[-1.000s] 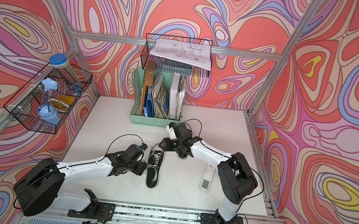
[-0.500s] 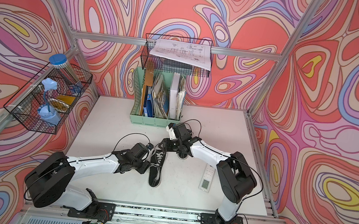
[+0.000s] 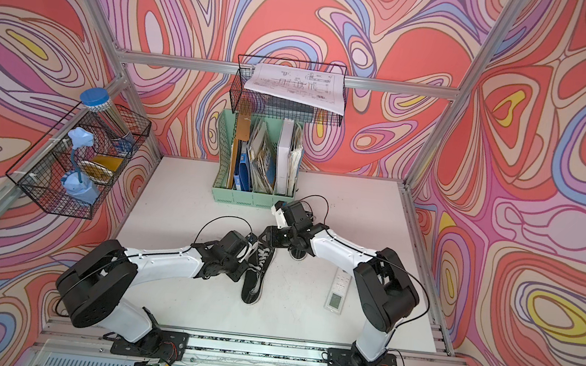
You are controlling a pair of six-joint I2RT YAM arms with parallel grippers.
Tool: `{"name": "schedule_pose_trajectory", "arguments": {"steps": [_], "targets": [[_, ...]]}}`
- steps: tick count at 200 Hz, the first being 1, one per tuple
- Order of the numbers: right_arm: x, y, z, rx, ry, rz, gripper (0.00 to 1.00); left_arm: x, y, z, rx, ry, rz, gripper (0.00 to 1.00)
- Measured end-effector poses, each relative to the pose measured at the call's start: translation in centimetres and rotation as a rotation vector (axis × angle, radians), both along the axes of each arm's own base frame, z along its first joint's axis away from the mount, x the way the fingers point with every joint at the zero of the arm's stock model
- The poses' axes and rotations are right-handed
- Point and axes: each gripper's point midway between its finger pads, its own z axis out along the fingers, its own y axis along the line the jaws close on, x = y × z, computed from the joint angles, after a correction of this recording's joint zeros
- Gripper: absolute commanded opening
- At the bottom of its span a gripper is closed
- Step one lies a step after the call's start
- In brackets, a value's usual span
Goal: Tie the shoes
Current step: Cross the shoelace with the shoelace.
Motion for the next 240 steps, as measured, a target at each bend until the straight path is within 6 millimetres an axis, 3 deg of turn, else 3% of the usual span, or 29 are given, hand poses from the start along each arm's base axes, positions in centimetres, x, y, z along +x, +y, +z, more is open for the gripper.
{"name": "schedule_pose_trajectory", "arguments": {"steps": [19,47,93,120,186,218,240], "targets": [[-0.1,-0.5,-0.3,-0.018,-0.007,-0.008,0.43,0.0,-0.1,0.1,-0.004,0.002,-0.002,0.00],[-0.6,-1.5,0.4,-0.034,-0.047,-0.019,0.42,-0.4,0.0,1.3,-0.025,-0.001,-0.002,0.00],[-2.4,-2.5,4.0,0.042,-0.194,0.026,0.34,-1.6,-1.1,5.5,-0.139,0.030,-0.005,0.00],[-4.5,-2.7,4.5,0.090,-0.249,0.084,0.30,-2.3,-1.9,7.9,-0.208,0.062,-0.009,0.00],[-11.9,0.1,3.9,0.139,-0.390,0.311,0.21,-4.2,-2.4,9.9,-0.255,0.154,-0.020,0.00],[-13.6,1.1,4.3,0.166,-0.468,0.372,0.12,-4.3,-2.8,10.3,-0.271,0.191,-0.030,0.00],[-13.9,1.9,3.4,0.170,-0.487,0.393,0.08,-4.7,-2.8,10.0,-0.283,0.233,-0.033,0.00]]}}
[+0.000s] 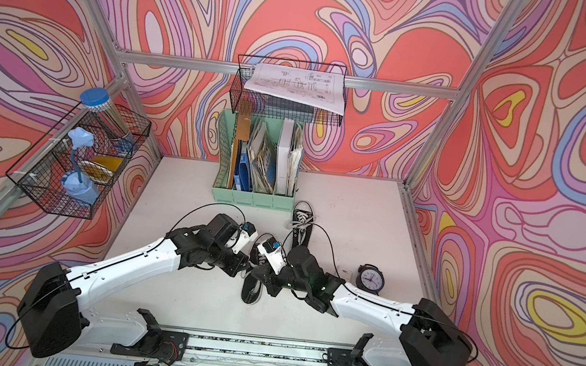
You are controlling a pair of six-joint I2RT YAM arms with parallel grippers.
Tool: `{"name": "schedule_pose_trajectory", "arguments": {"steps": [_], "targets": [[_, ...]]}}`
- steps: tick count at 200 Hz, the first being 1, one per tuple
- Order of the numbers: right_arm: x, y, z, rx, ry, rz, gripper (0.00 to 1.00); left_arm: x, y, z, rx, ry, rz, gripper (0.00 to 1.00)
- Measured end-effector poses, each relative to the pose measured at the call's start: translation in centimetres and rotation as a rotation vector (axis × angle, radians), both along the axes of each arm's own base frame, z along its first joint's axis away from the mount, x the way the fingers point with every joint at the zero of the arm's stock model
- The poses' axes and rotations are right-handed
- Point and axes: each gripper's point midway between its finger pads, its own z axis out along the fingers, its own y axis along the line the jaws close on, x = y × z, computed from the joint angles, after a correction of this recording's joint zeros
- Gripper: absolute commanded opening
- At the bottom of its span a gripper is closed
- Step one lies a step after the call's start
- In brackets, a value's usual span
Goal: Tie the shoes
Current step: Cross the shoelace with the shoelace.
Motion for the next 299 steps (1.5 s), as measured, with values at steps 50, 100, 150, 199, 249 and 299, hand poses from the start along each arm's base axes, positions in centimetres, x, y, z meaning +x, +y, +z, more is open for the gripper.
{"name": "schedule_pose_trajectory", "arguments": {"steps": [50,100,150,199,249,299], "targets": [[0.7,1.2,-3.9,-0.042,0.000,-0.012,0.01,-0.1,0.0,-0.1,-0.033,0.051,0.000,0.00],[2.8,1.3,-5.9,-0.077,-0.041,-0.097,0.01,-0.6,-0.2,-0.1,-0.049,0.078,-0.013,0.00],[4.3,1.7,-6.3,-0.083,-0.129,-0.121,0.07,-0.9,-0.4,0.4,-0.087,0.103,-0.024,0.00],[4.6,2.7,-5.8,-0.041,-0.207,-0.086,0.27,-1.2,-0.7,1.1,-0.129,0.115,-0.034,0.00],[4.9,3.2,-5.9,-0.012,-0.235,-0.083,0.33,-1.1,-0.6,1.2,-0.139,0.128,-0.028,0.00],[5.9,3.2,-5.9,0.012,-0.276,-0.133,0.34,-0.9,-0.5,1.3,-0.146,0.125,-0.020,0.00]]}}
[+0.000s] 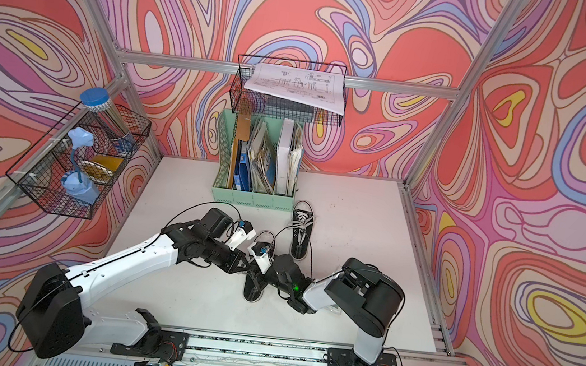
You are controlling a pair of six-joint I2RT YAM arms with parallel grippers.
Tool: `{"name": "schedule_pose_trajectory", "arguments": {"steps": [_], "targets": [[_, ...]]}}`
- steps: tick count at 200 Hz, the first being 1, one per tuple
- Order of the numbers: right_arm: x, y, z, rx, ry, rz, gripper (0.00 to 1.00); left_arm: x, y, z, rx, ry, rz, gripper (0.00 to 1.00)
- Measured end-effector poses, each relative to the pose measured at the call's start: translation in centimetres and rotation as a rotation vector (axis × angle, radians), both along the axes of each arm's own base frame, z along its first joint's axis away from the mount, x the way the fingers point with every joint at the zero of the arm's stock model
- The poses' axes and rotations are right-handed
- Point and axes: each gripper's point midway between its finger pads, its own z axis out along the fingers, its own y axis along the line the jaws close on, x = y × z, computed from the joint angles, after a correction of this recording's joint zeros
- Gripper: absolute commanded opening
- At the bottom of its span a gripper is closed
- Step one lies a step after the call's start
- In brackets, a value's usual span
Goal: Tie the shoes
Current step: Cross the shoelace with the shoelace.
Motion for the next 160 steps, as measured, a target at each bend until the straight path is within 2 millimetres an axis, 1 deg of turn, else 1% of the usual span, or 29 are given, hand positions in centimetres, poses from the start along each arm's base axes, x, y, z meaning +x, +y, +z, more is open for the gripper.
{"name": "schedule_pose_trajectory", "arguments": {"steps": [13,23,30,56,69,87,108,132,160], "targets": [[0.1,0.1,0.0,0.006,-0.006,-0.003,0.34,0.1,0.0,0.0,-0.002,0.000,0.004,0.00],[0.2,0.1,0.0,0.011,-0.011,-0.005,0.32,0.1,0.0,0.0,-0.002,0.001,0.006,0.00],[0.3,0.2,0.0,0.015,-0.014,-0.007,0.28,0.1,0.0,0.1,-0.004,0.002,0.006,0.00],[0.5,0.1,0.0,0.021,-0.025,-0.022,0.07,0.1,-0.2,0.3,-0.020,0.003,0.007,0.00],[0.6,0.1,0.1,0.024,-0.028,-0.026,0.00,0.2,-0.2,0.5,-0.026,-0.002,0.014,0.00],[0.6,0.0,0.1,0.022,-0.023,-0.027,0.00,0.5,-0.1,0.8,-0.029,-0.016,0.028,0.00],[0.0,-0.9,0.1,0.013,0.002,-0.040,0.00,1.2,0.4,0.7,-0.022,-0.033,0.063,0.00],[-0.7,-2.1,1.0,0.011,0.032,-0.058,0.00,1.9,1.1,0.1,0.001,-0.050,0.108,0.00],[-1.2,-2.8,2.0,-0.004,0.084,-0.070,0.00,2.5,1.8,-0.7,0.026,-0.064,0.148,0.00]]}}
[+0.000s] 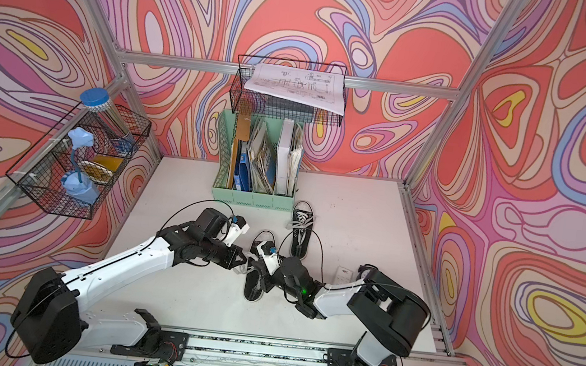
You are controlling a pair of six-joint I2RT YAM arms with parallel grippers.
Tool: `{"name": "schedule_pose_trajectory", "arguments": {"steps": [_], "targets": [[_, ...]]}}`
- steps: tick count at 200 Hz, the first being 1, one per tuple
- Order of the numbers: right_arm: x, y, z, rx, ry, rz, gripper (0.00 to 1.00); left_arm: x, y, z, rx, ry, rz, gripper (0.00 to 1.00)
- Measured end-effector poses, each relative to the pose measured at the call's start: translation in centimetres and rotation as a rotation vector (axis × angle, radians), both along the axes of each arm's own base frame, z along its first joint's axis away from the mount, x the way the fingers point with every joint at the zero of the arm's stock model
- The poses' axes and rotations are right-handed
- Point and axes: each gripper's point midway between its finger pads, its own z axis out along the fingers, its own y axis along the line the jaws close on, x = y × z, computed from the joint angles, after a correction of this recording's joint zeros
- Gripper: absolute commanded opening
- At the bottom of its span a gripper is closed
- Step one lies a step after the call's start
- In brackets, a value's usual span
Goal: Tie the shoes
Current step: Cross the shoelace with the shoelace, then tie the shoelace on the shoe.
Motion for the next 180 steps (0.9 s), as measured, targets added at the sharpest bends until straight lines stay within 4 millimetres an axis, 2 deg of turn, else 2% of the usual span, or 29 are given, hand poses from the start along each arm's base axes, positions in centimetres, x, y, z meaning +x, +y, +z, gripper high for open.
{"name": "schedule_pose_trajectory", "arguments": {"steps": [34,53,65,81,93,118,148,180], "targets": [[-0.6,-0.2,0.6,-0.060,0.095,0.008,0.00,0.8,0.2,-0.3,0.008,-0.036,0.025,0.00],[-0.4,-0.4,1.7,-0.086,0.148,0.011,0.00,1.3,-0.1,-0.7,0.000,-0.047,0.030,0.00],[0.0,-0.8,2.4,-0.093,0.186,0.005,0.00,1.6,-0.3,-1.4,-0.003,-0.043,0.034,0.04],[0.7,-1.6,3.2,-0.096,0.243,-0.005,0.00,1.8,-0.6,-2.4,-0.003,-0.026,0.036,0.13],[1.2,-2.2,3.6,-0.101,0.290,-0.011,0.00,2.0,-0.9,-3.0,-0.010,-0.014,0.034,0.24],[1.6,-3.2,3.6,-0.129,0.379,-0.021,0.00,2.1,-1.4,-3.2,-0.039,-0.012,0.028,0.38],[1.5,-4.4,2.9,-0.165,0.457,-0.032,0.00,2.0,-1.3,-3.3,-0.074,-0.007,0.034,0.59],[1.2,-5.6,1.5,-0.208,0.521,-0.052,0.00,1.7,0.3,-3.2,-0.084,-0.024,0.079,0.81]]}}
